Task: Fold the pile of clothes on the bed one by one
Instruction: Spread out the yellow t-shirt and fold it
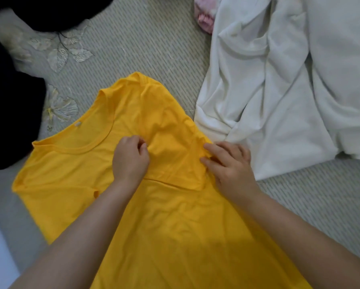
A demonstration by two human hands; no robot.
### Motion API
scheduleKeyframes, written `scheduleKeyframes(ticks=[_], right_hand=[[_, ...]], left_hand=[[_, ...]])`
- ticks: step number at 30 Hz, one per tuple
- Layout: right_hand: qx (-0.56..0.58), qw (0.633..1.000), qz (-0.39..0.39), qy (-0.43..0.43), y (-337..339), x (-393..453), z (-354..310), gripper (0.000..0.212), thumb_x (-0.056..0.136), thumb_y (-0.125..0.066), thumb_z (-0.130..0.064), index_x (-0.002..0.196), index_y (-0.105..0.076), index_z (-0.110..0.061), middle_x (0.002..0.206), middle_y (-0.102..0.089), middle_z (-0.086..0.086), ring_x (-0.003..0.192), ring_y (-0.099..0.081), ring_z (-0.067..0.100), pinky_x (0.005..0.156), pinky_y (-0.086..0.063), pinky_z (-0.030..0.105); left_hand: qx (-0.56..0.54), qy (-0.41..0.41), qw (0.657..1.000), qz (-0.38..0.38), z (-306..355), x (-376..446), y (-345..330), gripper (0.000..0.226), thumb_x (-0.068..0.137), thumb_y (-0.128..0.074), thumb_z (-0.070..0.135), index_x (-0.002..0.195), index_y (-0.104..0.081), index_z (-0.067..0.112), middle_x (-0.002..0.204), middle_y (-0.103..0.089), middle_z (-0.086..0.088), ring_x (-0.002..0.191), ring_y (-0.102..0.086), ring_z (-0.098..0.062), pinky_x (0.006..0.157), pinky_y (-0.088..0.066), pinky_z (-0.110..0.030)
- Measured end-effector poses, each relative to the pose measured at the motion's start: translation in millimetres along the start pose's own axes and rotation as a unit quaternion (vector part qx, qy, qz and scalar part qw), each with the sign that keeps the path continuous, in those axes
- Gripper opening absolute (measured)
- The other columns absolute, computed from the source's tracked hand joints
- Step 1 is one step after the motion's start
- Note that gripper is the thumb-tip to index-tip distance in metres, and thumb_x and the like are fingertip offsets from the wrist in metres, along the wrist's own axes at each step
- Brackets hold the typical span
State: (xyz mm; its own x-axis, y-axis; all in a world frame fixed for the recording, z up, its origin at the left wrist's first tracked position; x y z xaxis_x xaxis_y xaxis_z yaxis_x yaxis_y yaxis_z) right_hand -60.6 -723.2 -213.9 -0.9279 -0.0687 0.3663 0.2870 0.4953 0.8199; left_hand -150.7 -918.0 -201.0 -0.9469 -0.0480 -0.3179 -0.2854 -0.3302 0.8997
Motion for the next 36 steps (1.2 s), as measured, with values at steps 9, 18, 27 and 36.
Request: scheduleKeyframes(ticks=[9,18,27,36], right_hand=[[0.059,0.996,-0.049,0.05,7,10,8,0.006,0.062,-0.073,0.001,0.068,-0.074,0.0,0.084,-0.072,0.017,0.069,-0.067,0.033,0.062,-0.055,0.041],[0.041,0.991,-0.11,0.061,9,9,8,0.009,0.063,-0.073,-0.001,0.072,-0.073,0.002,0.088,-0.07,0.022,0.073,-0.066,0.037,0.062,-0.055,0.044],[0.02,0.969,-0.227,-0.097,54,-52,13,0.054,0.074,-0.072,-0.009,0.12,-0.052,0.011,0.113,-0.057,0.032,0.102,-0.056,0.046,0.088,-0.045,0.05],[-0.067,0.877,-0.379,-0.286,118,-176,7,0.035,0.08,-0.068,-0.015,0.107,-0.057,0.005,0.1,-0.057,0.022,0.093,-0.053,0.036,0.079,-0.04,0.043]], left_hand=[[-0.068,0.062,0.996,-0.005,-4,-20,-9,0.044,0.087,-0.054,0.007,0.13,-0.044,0.003,0.126,-0.053,-0.02,0.117,-0.049,-0.032,0.091,-0.033,-0.032],[-0.084,-0.011,0.996,-0.006,-23,-15,3,0.041,0.089,-0.052,0.005,0.129,-0.045,0.003,0.118,-0.053,-0.023,0.108,-0.051,-0.035,0.083,-0.033,-0.03],[0.039,-0.177,0.979,0.096,-25,-101,-21,0.046,0.081,-0.053,0.016,0.119,-0.054,-0.009,0.124,-0.047,-0.038,0.114,-0.045,-0.056,0.094,-0.038,-0.058],[0.118,-0.235,0.962,-0.07,-13,-268,-99,0.052,0.081,-0.039,0.037,0.113,-0.064,0.004,0.12,-0.061,-0.018,0.108,-0.059,-0.036,0.081,-0.047,-0.058]])
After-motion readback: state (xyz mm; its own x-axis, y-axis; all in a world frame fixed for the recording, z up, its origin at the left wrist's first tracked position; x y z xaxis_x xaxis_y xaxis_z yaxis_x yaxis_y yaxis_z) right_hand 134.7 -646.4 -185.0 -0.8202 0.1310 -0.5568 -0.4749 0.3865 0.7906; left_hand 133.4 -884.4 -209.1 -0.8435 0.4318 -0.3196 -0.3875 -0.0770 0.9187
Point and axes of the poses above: each hand's wrist, its own x-axis towards the middle knuckle, its own y-axis out of the back of the hand, z = x × y, the point moved 2 cm from there along x, towards the middle knuckle
